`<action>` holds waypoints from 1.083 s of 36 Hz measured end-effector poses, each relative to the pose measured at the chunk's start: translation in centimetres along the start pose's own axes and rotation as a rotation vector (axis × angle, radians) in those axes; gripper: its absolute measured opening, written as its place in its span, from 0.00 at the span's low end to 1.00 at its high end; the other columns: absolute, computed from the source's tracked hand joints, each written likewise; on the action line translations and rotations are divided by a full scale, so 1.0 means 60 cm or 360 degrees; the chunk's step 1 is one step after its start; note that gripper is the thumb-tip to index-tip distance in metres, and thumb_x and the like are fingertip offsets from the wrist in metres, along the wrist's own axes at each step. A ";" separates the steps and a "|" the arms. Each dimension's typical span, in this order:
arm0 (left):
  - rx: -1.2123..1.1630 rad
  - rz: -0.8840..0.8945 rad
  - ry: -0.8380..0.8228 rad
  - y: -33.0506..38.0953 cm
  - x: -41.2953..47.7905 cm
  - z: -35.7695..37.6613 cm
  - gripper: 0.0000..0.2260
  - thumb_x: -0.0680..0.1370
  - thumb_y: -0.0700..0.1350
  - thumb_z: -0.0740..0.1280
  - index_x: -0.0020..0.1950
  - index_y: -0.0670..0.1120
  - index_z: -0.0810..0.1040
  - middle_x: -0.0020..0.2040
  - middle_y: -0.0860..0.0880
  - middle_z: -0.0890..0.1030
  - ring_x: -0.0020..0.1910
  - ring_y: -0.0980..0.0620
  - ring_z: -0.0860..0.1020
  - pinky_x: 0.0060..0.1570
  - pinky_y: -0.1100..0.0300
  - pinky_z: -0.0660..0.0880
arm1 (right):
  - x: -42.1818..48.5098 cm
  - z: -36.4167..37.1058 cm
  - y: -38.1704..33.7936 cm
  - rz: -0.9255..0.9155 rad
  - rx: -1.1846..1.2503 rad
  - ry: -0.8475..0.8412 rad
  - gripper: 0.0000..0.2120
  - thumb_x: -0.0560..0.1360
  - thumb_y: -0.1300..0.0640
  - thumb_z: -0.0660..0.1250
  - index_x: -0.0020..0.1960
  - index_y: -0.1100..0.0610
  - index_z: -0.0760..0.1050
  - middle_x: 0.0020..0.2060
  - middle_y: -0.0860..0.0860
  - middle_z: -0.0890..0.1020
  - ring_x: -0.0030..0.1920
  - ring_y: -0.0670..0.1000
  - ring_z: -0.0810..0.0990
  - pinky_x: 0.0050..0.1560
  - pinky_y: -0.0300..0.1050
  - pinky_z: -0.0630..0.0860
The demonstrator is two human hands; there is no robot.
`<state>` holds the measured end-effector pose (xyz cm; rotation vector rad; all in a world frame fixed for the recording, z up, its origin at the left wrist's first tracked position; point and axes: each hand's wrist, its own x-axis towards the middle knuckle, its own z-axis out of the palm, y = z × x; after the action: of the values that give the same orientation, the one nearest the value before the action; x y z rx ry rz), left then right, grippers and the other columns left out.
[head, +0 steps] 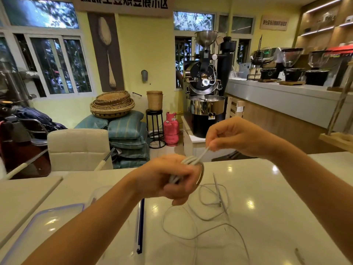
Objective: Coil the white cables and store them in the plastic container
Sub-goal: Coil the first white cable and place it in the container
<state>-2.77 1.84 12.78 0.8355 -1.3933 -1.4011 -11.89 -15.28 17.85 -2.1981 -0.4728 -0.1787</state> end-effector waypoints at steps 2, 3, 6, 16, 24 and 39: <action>-0.0218 0.0083 -0.0105 0.004 0.009 0.005 0.10 0.75 0.46 0.62 0.37 0.42 0.75 0.23 0.49 0.65 0.20 0.54 0.64 0.26 0.66 0.69 | 0.001 0.018 0.015 -0.0117 0.0237 0.0133 0.06 0.67 0.53 0.65 0.32 0.45 0.78 0.30 0.42 0.78 0.35 0.39 0.74 0.40 0.32 0.74; -0.0306 0.0121 -0.0147 0.005 0.013 0.006 0.10 0.75 0.44 0.61 0.37 0.41 0.75 0.23 0.49 0.65 0.20 0.54 0.64 0.26 0.65 0.68 | 0.004 0.029 0.024 -0.0182 0.0333 0.0211 0.05 0.65 0.47 0.66 0.31 0.44 0.78 0.32 0.42 0.77 0.36 0.39 0.74 0.41 0.32 0.73; -0.0516 0.0257 -0.0213 0.005 0.021 0.008 0.10 0.76 0.41 0.59 0.37 0.39 0.75 0.19 0.49 0.59 0.17 0.54 0.58 0.26 0.62 0.65 | 0.014 0.066 0.049 -0.0270 0.0532 0.0500 0.14 0.59 0.35 0.68 0.32 0.45 0.79 0.33 0.38 0.75 0.37 0.38 0.73 0.42 0.30 0.72; -0.0635 0.0352 0.0125 -0.007 0.016 -0.019 0.16 0.78 0.45 0.58 0.34 0.39 0.74 0.21 0.49 0.63 0.16 0.55 0.55 0.26 0.64 0.72 | 0.030 0.131 0.075 -0.0043 0.0673 0.0797 0.12 0.76 0.60 0.59 0.40 0.50 0.78 0.29 0.42 0.82 0.32 0.40 0.79 0.35 0.30 0.75; -0.0236 0.0203 0.0674 -0.012 0.007 -0.035 0.16 0.75 0.50 0.57 0.30 0.46 0.73 0.19 0.55 0.70 0.17 0.60 0.68 0.29 0.65 0.75 | 0.025 0.114 0.087 0.0206 0.1159 0.0494 0.13 0.77 0.59 0.57 0.41 0.56 0.80 0.32 0.48 0.83 0.35 0.45 0.82 0.38 0.37 0.80; -0.0139 0.0054 0.0962 -0.012 0.006 -0.051 0.16 0.74 0.51 0.57 0.29 0.47 0.73 0.18 0.54 0.68 0.17 0.58 0.68 0.29 0.64 0.75 | 0.042 0.128 0.108 0.0313 0.1184 0.0461 0.06 0.74 0.62 0.62 0.45 0.55 0.77 0.36 0.48 0.83 0.37 0.44 0.83 0.40 0.36 0.80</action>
<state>-0.13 0.43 11.78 1.0605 -0.8702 -1.0495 -7.32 -12.23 9.08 -1.4454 -0.1202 -0.1756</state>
